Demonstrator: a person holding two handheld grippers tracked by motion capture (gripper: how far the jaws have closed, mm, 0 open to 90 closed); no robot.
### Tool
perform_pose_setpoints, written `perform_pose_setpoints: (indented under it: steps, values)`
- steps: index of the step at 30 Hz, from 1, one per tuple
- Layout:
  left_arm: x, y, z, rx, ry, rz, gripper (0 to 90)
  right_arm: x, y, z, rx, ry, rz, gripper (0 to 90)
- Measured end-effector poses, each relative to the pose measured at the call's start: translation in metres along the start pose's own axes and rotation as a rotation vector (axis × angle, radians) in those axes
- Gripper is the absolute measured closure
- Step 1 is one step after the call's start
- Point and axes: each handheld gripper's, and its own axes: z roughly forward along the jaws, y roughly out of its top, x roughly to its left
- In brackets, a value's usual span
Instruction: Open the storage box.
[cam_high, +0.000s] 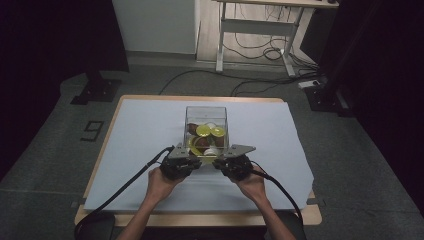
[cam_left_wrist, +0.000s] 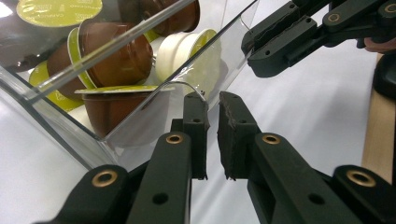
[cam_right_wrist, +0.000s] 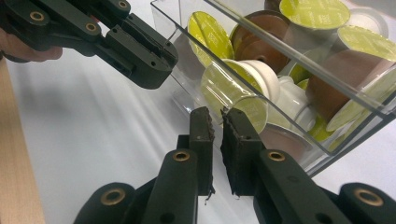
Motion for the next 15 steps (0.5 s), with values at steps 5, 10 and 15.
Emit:
perform_pose_setpoints:
  steps: [5,10,15]
  values:
    - [-0.0029,-0.0023,-0.0012,-0.007,-0.004,-0.002,81.3,0.0024,-0.0023,-0.0018,-0.006,0.005,0.003,81.4]
    - [-0.0059,-0.0037,-0.0026,-0.007,-0.006,-0.002,81.3,0.0051,-0.0041,-0.0036,-0.01,0.009,0.008,81.3]
    - [-0.0087,-0.0052,-0.004,-0.008,-0.006,0.0,81.3,0.0073,-0.0062,-0.005,-0.017,0.013,0.012,81.3]
